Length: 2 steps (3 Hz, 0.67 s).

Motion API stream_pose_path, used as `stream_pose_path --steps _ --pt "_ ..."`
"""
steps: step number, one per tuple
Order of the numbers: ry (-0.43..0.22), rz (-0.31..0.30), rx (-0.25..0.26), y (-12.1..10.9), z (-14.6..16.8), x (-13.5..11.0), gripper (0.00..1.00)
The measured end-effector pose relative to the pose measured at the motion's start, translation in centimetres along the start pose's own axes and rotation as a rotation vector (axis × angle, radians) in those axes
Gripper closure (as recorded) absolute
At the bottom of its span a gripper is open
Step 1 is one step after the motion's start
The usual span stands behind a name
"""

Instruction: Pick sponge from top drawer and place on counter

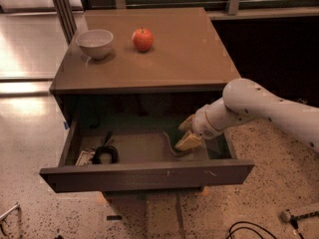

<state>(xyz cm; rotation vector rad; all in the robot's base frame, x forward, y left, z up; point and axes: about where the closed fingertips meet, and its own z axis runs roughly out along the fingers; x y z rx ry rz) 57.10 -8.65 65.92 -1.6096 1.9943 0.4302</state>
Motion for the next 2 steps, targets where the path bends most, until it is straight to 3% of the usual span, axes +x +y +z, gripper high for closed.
stream_pose_path --steps 1,2 --pt "-0.014 0.003 -0.015 -0.1 1.1 0.1 0.00" --pt "-0.037 0.017 -0.018 -0.6 2.4 0.3 0.00"
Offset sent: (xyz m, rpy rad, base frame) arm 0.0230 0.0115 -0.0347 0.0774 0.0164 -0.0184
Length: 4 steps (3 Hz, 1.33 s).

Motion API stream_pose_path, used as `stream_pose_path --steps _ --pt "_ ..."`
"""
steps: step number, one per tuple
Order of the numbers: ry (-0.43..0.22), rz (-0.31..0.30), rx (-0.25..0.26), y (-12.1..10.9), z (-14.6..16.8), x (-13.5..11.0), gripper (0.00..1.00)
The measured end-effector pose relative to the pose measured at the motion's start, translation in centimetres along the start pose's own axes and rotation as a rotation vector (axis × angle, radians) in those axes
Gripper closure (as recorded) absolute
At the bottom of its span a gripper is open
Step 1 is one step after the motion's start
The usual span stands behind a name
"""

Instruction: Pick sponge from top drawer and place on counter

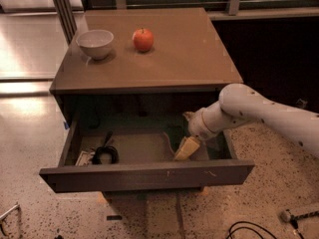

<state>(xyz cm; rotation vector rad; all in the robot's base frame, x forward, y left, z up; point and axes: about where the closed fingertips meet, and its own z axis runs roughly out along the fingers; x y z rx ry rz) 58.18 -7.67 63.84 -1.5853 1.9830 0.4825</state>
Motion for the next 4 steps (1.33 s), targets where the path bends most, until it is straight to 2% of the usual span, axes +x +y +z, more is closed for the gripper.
stream_pose_path --steps 3,4 --pt "-0.032 0.067 -0.047 -1.5 6.1 2.0 0.00" --pt "-0.032 0.067 -0.049 -1.5 6.2 2.0 0.19"
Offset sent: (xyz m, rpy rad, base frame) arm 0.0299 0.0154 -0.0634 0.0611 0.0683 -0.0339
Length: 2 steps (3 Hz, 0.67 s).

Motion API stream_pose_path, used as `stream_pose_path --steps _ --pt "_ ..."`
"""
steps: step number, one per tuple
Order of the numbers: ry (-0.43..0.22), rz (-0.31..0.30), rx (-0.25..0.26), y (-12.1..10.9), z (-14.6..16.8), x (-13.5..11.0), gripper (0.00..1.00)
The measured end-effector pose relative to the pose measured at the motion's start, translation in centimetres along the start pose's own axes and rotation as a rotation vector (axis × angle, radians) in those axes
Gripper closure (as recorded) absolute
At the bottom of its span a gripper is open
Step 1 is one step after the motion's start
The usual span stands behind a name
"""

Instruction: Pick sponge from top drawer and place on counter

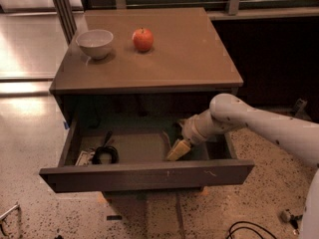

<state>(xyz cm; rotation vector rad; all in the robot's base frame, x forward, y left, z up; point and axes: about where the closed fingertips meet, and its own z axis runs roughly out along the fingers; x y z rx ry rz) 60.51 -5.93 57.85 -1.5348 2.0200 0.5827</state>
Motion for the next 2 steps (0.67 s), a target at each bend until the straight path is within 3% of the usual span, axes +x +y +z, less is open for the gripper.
stream_pose_path --steps 2 --pt "0.000 0.000 0.000 0.02 -0.51 -0.43 0.66"
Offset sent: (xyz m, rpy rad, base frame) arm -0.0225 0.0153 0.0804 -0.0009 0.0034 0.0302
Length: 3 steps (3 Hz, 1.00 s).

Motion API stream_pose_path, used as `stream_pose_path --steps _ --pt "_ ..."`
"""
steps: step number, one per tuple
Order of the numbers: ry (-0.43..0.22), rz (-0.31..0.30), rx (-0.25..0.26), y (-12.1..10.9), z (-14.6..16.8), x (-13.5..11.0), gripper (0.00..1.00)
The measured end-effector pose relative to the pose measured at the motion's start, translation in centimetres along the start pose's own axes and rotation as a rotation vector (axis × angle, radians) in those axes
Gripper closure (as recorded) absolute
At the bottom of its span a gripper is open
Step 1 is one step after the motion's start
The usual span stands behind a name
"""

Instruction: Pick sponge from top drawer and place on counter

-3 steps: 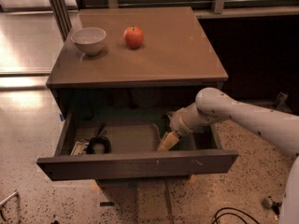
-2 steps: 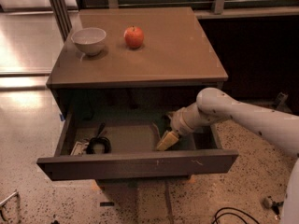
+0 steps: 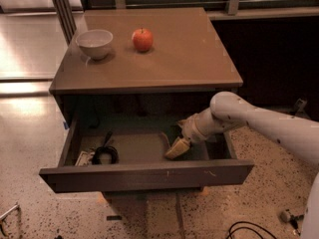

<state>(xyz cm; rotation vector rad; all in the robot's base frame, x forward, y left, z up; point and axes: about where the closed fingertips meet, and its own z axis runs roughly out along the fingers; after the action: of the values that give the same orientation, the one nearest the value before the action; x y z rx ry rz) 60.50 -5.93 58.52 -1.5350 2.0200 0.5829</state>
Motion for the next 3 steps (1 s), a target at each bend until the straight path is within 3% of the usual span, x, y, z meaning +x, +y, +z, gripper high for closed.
stream_pose_path --steps 1,3 --pt "0.000 -0.001 0.000 0.1 -0.5 -0.4 0.97" --pt "-0.024 -0.053 0.018 3.6 -10.0 -9.4 1.00"
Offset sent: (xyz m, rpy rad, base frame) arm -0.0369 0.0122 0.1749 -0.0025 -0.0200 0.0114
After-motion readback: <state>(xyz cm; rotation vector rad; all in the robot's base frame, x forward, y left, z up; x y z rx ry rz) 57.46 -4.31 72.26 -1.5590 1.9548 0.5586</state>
